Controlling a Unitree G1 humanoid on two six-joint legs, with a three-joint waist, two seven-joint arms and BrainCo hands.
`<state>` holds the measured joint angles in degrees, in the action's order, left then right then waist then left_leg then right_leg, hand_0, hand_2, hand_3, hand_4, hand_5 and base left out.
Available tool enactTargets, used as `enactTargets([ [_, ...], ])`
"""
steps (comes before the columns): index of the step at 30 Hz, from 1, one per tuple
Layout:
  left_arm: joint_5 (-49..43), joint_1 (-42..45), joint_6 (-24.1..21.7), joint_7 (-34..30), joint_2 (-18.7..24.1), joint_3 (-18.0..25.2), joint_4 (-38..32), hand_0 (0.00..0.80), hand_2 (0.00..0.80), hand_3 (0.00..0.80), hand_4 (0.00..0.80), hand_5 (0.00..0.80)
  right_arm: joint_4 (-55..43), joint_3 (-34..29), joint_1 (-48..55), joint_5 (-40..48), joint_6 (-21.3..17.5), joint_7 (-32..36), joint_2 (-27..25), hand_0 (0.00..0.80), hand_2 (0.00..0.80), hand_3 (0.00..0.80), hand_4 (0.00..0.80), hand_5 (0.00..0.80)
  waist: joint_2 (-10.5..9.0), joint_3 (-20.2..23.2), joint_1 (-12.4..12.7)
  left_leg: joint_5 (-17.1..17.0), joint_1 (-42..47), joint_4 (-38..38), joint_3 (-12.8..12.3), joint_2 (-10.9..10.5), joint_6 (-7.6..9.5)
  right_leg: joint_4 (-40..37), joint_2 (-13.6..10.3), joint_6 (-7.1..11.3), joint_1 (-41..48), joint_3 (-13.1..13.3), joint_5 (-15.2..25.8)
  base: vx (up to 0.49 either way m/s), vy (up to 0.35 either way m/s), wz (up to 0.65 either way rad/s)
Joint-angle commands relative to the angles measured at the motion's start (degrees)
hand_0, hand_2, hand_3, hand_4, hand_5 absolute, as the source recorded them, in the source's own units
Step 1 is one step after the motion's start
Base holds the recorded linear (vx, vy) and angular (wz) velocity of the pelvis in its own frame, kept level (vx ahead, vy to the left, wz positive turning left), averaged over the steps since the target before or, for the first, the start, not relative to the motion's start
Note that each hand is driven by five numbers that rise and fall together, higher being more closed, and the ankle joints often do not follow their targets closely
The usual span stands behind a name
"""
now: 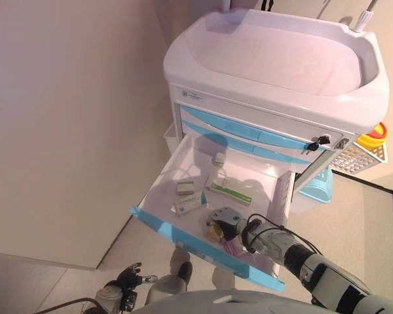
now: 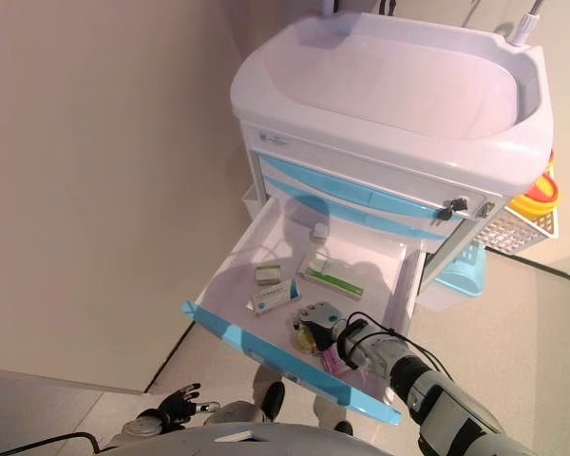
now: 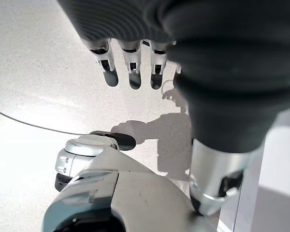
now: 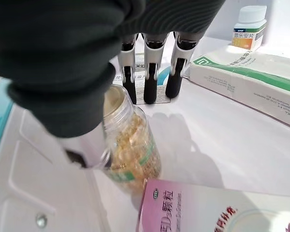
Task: Open the drawer and pick up the medicine
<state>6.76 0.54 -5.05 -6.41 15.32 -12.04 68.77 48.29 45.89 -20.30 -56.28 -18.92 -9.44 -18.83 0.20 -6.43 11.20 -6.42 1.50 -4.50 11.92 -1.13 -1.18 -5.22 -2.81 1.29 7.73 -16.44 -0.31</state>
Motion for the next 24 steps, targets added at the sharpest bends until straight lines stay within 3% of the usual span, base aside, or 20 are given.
enactTargets([
  [1, -2.79, -1.00, 0.59, -0.55, -0.51, -3.97, 3.69, 0.000, 0.000, 0.000, 0.000, 0.000, -2.60, 1.04, -0.69, 0.68, -0.17, -0.96, 1.22, 0.800, 0.800, 0.800, 0.800, 0.800, -1.60, -0.47, 1.34, 5.11, 0.56, 0.63, 0.61, -3.80, 2.18, 5.67, -2.58, 2.13, -2.93, 0.89, -0.58, 0.000, 0.000, 0.00],
  [17, -2.86, -0.72, 0.48, -0.59, -0.38, -3.69, 3.89, 0.000, 0.000, 0.000, 0.000, 0.000, -6.00, 1.08, -1.72, 0.70, 2.03, -0.57, -0.26, 0.800, 0.800, 0.800, 0.800, 0.800, -1.98, -0.43, 1.00, 5.24, 0.87, 0.57, 0.50, -3.76, 2.19, 5.66, -2.33, 2.01, -2.82, 1.54, -0.52, 0.000, 0.000, 0.00],
  [19, -2.52, -0.73, 1.00, -0.63, -0.10, -3.45, 3.54, 0.000, 0.000, 0.000, 0.000, 0.000, -10.61, 0.97, -2.84, 2.46, 2.44, 2.06, -2.19, 0.800, 0.800, 0.800, 0.800, 0.800, -2.21, -0.55, 0.66, 5.28, 1.04, 0.52, 0.14, -3.57, 2.13, 5.57, -2.27, 2.05, -2.72, 1.84, -0.36, 0.000, 0.000, 0.00],
  [24, -1.66, -0.22, 1.94, -0.96, 1.17, -1.81, 2.63, 0.000, 0.000, 0.000, 0.000, 0.000, -31.03, -2.24, -6.44, 15.49, 4.49, 14.96, -12.57, 0.800, 0.800, 0.800, 0.800, 0.800, -3.26, -0.85, -1.04, 5.27, 1.45, 0.30, -1.27, -2.97, 2.00, 5.58, -1.89, 2.03, -2.84, 3.33, 0.09, -0.003, -0.002, -0.05],
])
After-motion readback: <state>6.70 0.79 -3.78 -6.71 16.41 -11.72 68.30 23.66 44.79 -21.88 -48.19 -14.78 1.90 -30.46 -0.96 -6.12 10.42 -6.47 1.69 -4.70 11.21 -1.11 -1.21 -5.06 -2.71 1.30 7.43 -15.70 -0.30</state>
